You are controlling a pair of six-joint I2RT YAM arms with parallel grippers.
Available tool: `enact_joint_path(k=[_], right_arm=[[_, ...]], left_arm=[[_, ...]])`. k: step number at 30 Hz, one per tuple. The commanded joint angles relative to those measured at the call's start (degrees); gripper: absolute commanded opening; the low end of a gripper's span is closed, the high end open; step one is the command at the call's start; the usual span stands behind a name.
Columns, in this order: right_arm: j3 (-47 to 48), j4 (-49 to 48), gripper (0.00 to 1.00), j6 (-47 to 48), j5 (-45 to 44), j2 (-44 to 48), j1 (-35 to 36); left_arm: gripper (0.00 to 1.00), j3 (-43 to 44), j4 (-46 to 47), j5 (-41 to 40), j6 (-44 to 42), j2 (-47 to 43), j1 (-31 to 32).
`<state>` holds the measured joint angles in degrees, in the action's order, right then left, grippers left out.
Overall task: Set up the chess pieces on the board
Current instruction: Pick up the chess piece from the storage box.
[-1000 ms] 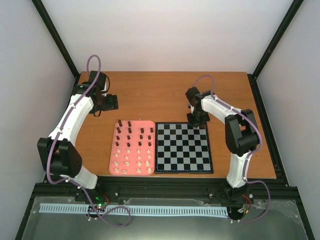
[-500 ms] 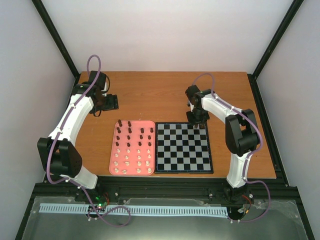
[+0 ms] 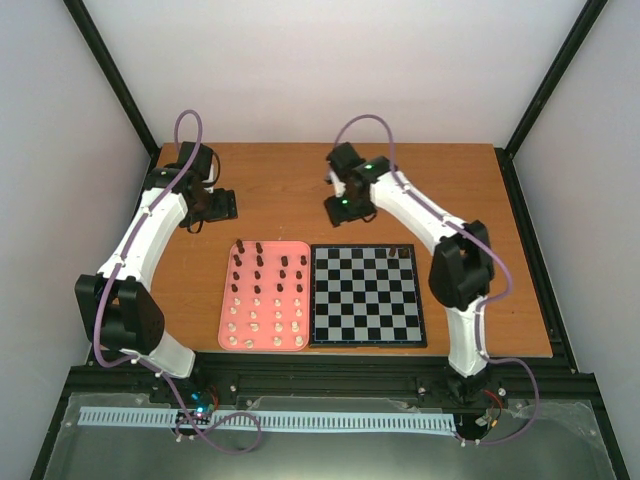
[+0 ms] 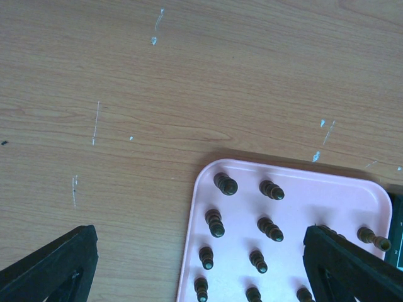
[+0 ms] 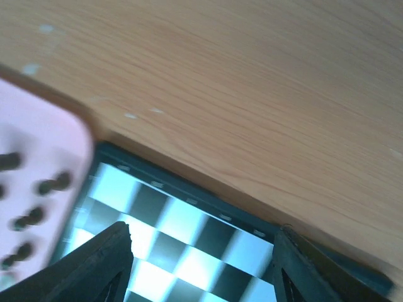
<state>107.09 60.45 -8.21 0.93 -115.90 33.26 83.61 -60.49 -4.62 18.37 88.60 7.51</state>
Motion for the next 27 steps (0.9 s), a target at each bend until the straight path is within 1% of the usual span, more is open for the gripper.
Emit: enact_joint_path(k=[1,6,10,15,17,22,27], right_arm=[[7.30,0.65,0.61,-1.42,5.64,-8.43,5.63],[17.02,1.80,0.61,0.47,10.01,-16.04,10.30],[21.08,-1.17,0.61,-0.25,13.61,-19.01,11.85],[26.81,-3.70,0.57,-1.68,16.29,-23.10,12.77],[28.32,-4.20,0.55,-2.18,16.96,-24.84,13.03],[29.98,-5.60,0.53,-3.75,19.23,-27.84,13.65],[30.66,-7.38,0.51,-5.05,20.29,-29.04,14.35]], left_arm=[[1.00,1.06,-0.13,-0.03,-0.18,-0.25,0.14],[1.00,0.37,-0.18,-0.61,0.05,-1.11,0.14],[1.00,-0.06,-0.06,-0.63,0.53,-1.46,0.14],[1.00,-0.10,-0.24,-0.97,1.33,-1.34,0.14],[1.00,0.02,-0.31,-1.20,1.48,-1.37,0.14],[1.00,0.67,-1.59,-2.94,2.53,-1.13,0.16],[1.00,0.84,-3.64,-8.24,5.06,-0.19,0.14]])
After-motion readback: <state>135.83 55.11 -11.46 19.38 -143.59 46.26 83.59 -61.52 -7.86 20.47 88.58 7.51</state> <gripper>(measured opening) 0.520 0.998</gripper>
